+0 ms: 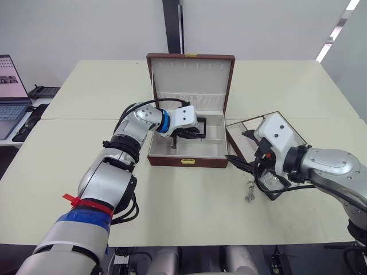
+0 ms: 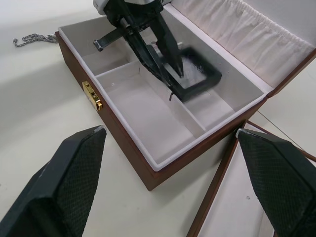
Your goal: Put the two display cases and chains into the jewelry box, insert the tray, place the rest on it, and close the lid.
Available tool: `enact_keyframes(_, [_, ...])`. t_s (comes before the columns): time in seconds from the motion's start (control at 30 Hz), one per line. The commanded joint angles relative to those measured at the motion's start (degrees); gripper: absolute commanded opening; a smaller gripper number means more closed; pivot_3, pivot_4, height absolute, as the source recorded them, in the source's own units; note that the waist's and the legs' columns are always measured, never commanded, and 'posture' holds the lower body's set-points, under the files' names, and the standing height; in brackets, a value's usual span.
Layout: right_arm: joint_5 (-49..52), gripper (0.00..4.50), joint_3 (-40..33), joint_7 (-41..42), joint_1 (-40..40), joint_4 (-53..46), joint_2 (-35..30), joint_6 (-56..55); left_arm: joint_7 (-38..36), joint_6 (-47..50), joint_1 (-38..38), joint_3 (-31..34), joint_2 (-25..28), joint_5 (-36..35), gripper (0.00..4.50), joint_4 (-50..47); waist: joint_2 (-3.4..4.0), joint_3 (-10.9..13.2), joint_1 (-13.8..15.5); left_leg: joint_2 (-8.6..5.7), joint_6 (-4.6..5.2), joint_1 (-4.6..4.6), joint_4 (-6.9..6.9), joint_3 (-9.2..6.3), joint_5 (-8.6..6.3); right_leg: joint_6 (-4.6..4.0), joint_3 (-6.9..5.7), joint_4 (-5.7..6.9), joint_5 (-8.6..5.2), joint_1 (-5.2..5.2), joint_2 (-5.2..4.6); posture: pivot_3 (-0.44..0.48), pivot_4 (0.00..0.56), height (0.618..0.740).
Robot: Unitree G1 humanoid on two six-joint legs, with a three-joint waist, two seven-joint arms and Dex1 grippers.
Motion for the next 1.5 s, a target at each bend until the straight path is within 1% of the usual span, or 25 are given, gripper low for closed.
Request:
enact_keyframes(0.03, [0.0,4.50,-0.8,-0.5,-1.4,-0.6,0.4,0.1,-1.6,-0.7,-2.0,1.8,0.2,-0.9,2.10,-1.3,0.00,0.0,0.0,0.00,0.00,0.00,0.00,0.00,0.00,0.00,0.00,0.00,0.00,0.00,0.00,0.000,0.150,0.740])
enact_keyframes(0.17, [-0.2,4.50,-0.9,-0.7,-1.9,-0.3,0.7,0.1,-2.9,0.2,-2.9,3.5,1.0,-2.4,3.36,-3.5,0.00,0.0,-0.1,0.01,0.00,0.01,0.00,-0.01,0.00,0.00,-0.01,0.05,0.00,-0.01,0.01,0.000,0.150,0.740])
enact_keyframes(0.27, [-1.8,4.50,-0.7,0.0,-2.1,-0.3,-0.2,-2.3,-7.1,5.5,-2.2,7.1,2.8,-7.1,4.28,-9.9,0.00,0.0,-0.1,0.01,0.00,0.00,0.02,-0.03,0.00,0.00,0.00,0.06,0.00,-0.02,0.00,0.000,0.150,0.740])
enact_keyframes(0.3, [-2.6,4.50,-0.5,0.5,-1.9,-0.4,-0.9,-3.5,-8.4,8.1,-1.2,8.3,3.8,-8.8,4.45,-13.0,0.00,0.0,-0.1,0.02,0.00,-0.01,0.02,-0.05,0.00,0.00,0.01,0.06,0.00,-0.03,0.00,0.000,0.150,0.740])
enact_keyframes(0.4, [-3.6,4.50,-1.7,1.7,-0.7,-0.4,-2.3,-5.3,-11.4,16.1,4.0,11.2,8.8,-13.1,4.45,-24.4,0.02,0.0,-0.8,0.06,0.00,0.00,0.00,-0.07,0.00,0.00,0.05,0.10,0.00,-0.08,0.01,0.000,0.150,0.740])
enact_keyframes(0.47, [-2.8,4.50,-4.2,2.7,0.3,0.1,-3.1,-5.6,-12.4,20.4,8.9,13.0,13.7,-14.9,4.45,-31.7,0.04,0.0,-1.4,0.11,0.00,0.09,-0.02,-0.08,0.00,0.00,0.06,0.13,-0.01,-0.06,0.02,0.000,0.150,0.740])
enact_keyframes(0.53, [-2.8,4.50,-7.0,4.8,2.0,0.9,-5.4,-6.5,-12.0,26.3,14.1,15.3,18.5,-16.9,4.45,-38.3,0.06,0.0,-1.7,0.15,0.00,0.13,-0.04,-0.10,0.00,0.00,0.09,0.16,-0.01,-0.06,0.06,0.000,0.150,0.740])
enact_keyframes(0.6, [-3.4,4.50,-9.9,7.9,5.0,1.6,-8.7,-8.3,-10.9,30.2,18.7,17.7,22.5,-18.3,4.45,-43.0,0.06,0.0,-1.4,0.15,0.00,0.10,-0.04,-0.15,0.00,0.00,0.09,0.15,-0.01,-0.08,0.09,0.000,0.150,0.740])
enact_keyframes(0.67, [-5.3,4.50,-13.4,12.1,9.8,2.2,-12.8,-12.2,-7.6,31.3,23.5,22.1,25.3,-20.1,4.45,-46.4,0.06,0.0,-1.1,0.17,0.00,0.08,-0.02,-0.19,0.00,0.00,0.08,0.14,-0.01,-0.06,0.07,0.000,0.150,0.740])
enact_keyframes(0.73, [-8.1,4.50,-17.4,16.0,15.4,3.3,-15.7,-17.2,-4.2,36.7,27.5,27.7,27.4,-23.5,4.45,-48.7,0.04,0.0,-0.3,0.22,0.00,0.08,0.00,-0.21,0.00,0.00,0.08,0.10,-0.01,0.00,0.02,0.000,0.150,0.740])
enact_keyframes(0.8, [-10.6,4.50,-22.5,20.8,21.9,5.3,-16.5,-23.5,-3.6,36.6,35.1,31.4,31.2,-23.6,4.45,-50.8,0.03,0.0,-0.1,0.19,0.02,0.08,0.01,-0.16,-0.01,0.00,0.11,0.05,-0.01,0.01,-0.02,0.000,0.150,0.740])
enact_keyframes(0.87, [-12.5,4.50,-27.3,25.5,28.0,7.3,-16.3,-28.9,-2.8,36.5,43.4,35.7,33.8,-24.1,4.45,-52.6,0.06,0.0,-0.1,0.20,0.06,0.18,-0.02,-0.08,-0.04,0.00,0.16,0.08,-0.01,0.05,-0.04,0.000,0.150,0.740])
enact_keyframes(0.97, [-15.0,4.50,-31.5,30.2,34.9,10.1,-15.5,-35.1,-1.4,35.7,53.0,40.2,34.7,-25.0,4.45,-54.4,0.08,0.0,0.1,0.24,0.06,0.24,-0.03,-0.06,-0.04,0.00,0.17,0.12,-0.01,0.06,-0.04,0.000,0.150,0.740])
enact_keyframes(1.03, [-19.8,4.50,-32.6,33.1,40.9,13.8,-16.0,-40.4,0.3,34.3,59.4,43.3,33.2,-25.6,4.45,-54.1,0.07,0.0,0.2,0.25,0.06,0.24,-0.01,-0.06,-0.04,0.00,0.16,0.11,-0.01,0.11,-0.04,0.000,0.150,0.740])
enact_keyframes(1.1, [-23.9,4.50,-32.7,32.9,43.8,17.9,-15.6,-45.9,0.9,32.3,64.2,44.8,32.2,-26.1,4.45,-53.9,0.05,-0.1,0.3,0.25,0.08,0.31,-0.02,-0.05,-0.06,-0.01,0.19,0.07,-0.01,0.18,-0.06,0.000,0.150,0.740])
enact_keyframes(1.17, [-24.9,4.50,-33.5,34.1,47.3,20.0,-14.0,-48.6,1.5,30.5,68.9,46.6,31.0,-26.5,4.45,-53.4,0.05,-0.1,0.4,0.24,0.17,0.29,-0.02,-0.02,-0.11,-0.01,0.20,0.02,-0.01,0.19,-0.12,0.000,0.150,0.740])
enact_keyframes(1.33, [-23.6,4.50,-36.5,38.0,54.8,19.9,-11.0,-48.1,2.3,29.6,77.4,48.8,29.7,-27.5,4.45,-53.4,0.07,-0.1,0.4,0.28,0.16,0.30,-0.06,-0.02,-0.12,-0.02,0.21,-0.02,-0.02,0.19,-0.12,0.000,0.150,0.740])
enact_keyframes(1.4, [-23.2,4.50,-37.3,38.3,55.8,19.9,-10.2,-47.3,2.5,30.0,79.5,48.7,29.2,-28.2,4.45,-54.6,0.08,-0.1,0.4,0.28,0.33,0.34,-0.06,-0.01,-0.21,-0.02,0.25,-0.04,-0.02,0.23,-0.13,0.000,0.150,0.740])
enact_keyframes(1.5, [-22.4,4.50,-38.0,38.4,56.1,19.5,-9.6,-45.8,3.3,31.6,80.4,48.3,28.6,-29.8,4.45,-56.7,0.09,-0.1,0.4,0.29,0.36,0.40,-0.07,-0.03,-0.23,-0.02,0.22,-0.06,-0.03,0.29,-0.13,0.000,0.150,0.740])
